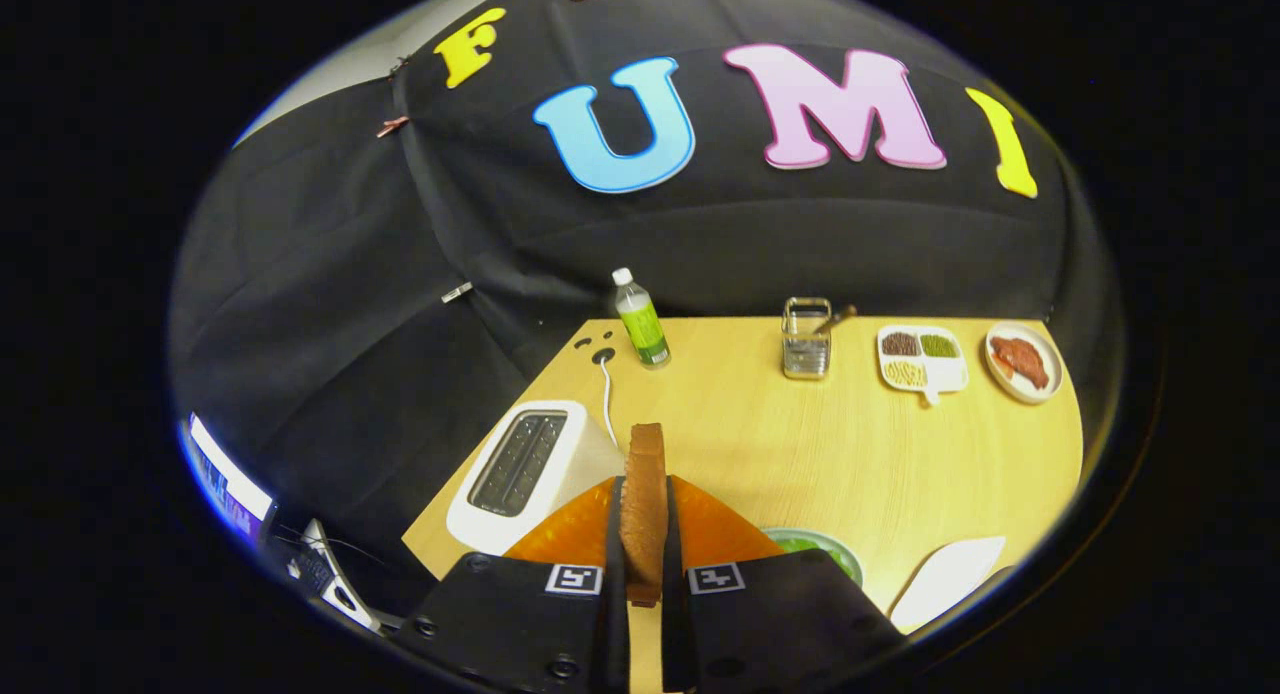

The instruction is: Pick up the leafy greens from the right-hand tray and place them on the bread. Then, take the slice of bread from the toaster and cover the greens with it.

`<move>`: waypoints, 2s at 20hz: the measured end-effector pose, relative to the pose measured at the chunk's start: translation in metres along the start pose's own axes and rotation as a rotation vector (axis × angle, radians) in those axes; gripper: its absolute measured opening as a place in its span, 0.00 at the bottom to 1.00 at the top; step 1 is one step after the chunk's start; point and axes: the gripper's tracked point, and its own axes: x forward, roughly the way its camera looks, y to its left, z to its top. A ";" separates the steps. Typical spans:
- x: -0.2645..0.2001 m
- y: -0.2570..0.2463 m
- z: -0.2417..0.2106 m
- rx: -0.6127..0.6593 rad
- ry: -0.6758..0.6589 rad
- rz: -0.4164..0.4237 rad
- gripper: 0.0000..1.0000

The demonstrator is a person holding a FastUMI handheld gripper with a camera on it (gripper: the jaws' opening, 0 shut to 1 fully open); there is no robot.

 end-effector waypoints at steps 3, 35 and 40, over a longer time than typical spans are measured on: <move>0.007 -0.025 -0.033 0.084 0.047 -0.016 0.16; -0.013 -0.162 -0.109 0.068 0.041 -0.264 0.99; -0.071 -0.162 -0.068 0.005 -0.051 -0.302 0.98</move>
